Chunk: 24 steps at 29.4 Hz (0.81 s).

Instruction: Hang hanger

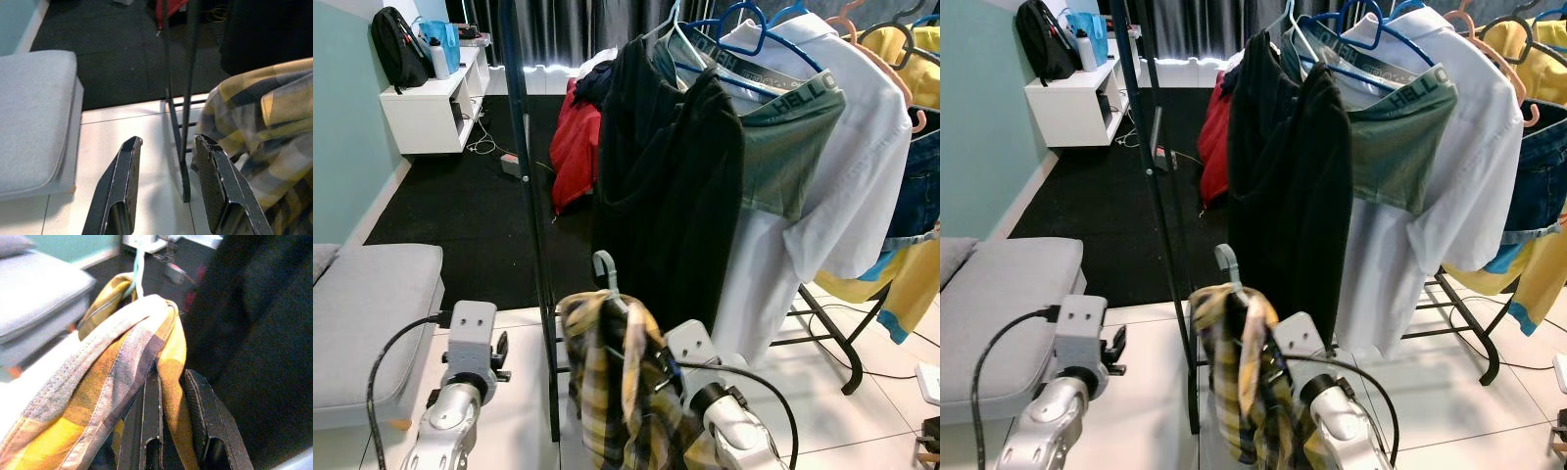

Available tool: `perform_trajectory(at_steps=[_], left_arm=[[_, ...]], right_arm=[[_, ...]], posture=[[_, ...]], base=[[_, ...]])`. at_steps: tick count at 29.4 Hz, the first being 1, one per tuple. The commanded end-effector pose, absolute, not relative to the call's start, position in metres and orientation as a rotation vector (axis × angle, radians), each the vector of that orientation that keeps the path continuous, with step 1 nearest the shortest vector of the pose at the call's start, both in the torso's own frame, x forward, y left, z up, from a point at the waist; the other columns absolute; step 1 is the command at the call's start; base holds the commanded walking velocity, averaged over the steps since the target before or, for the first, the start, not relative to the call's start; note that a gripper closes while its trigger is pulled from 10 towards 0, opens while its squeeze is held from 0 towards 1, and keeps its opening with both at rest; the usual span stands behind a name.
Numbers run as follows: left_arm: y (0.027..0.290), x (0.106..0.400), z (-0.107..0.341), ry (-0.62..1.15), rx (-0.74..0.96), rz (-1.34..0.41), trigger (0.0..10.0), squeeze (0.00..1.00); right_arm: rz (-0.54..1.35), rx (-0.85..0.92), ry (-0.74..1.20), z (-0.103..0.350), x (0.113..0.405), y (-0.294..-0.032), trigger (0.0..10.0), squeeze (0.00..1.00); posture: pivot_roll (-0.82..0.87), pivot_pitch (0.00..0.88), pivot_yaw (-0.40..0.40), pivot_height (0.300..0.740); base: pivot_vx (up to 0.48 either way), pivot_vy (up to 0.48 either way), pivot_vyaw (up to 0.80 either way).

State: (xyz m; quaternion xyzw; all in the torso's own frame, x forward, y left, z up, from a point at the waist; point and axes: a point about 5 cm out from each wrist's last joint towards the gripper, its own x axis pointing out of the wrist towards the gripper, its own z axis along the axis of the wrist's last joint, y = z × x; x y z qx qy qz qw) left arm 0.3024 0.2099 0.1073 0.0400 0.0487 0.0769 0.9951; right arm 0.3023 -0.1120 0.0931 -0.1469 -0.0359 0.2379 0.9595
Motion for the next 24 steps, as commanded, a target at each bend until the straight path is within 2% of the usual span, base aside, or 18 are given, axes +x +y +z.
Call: perform_trajectory(at_steps=[1, 4, 6, 9, 17, 24], left_arm=[[0.214, 0.298, 0.103, 0.119, 0.072, 0.170, 10.0, 0.00], [0.215, 0.299, 0.105, 0.114, 0.069, 0.176, 10.0, 0.00], [0.209, 0.304, 0.114, 0.084, 0.060, 0.151, 10.0, 0.00], [0.200, 0.307, 0.121, 0.058, 0.058, 0.105, 10.0, 0.00], [0.186, 0.311, 0.139, 0.036, 0.031, 0.006, 10.0, 0.00], [0.185, 0.314, 0.145, 0.029, -0.007, -0.004, 10.0, 0.00]], right_arm=[[0.510, -0.306, -0.154, 0.107, 0.302, -0.108, 10.0, 0.00], [0.535, -0.353, -0.197, 0.117, 0.304, -0.107, 10.0, 0.00], [0.465, -0.443, -0.309, 0.146, 0.317, -0.114, 10.0, 0.00], [0.390, -0.466, -0.363, 0.160, 0.323, -0.119, 10.0, 0.00], [0.332, -0.492, -0.324, 0.146, 0.317, -0.124, 10.0, 0.00], [0.390, -0.460, -0.327, 0.147, 0.315, -0.118, 10.0, 0.00]], posture=[[0.01, 0.173, -0.040, 0.740], [0.01, 0.173, -0.041, 0.740], [0.01, 0.171, -0.040, 0.740], [0.01, 0.173, -0.037, 0.740], [0.01, 0.172, -0.022, 0.740], [0.01, 0.166, -0.019, 0.740]], base=[[0.000, 0.000, 0.00], [0.000, 0.000, 0.00], [0.000, 0.000, 0.00], [0.000, 0.000, 0.00], [0.000, 0.000, 0.00], [0.000, 0.000, 0.00]])
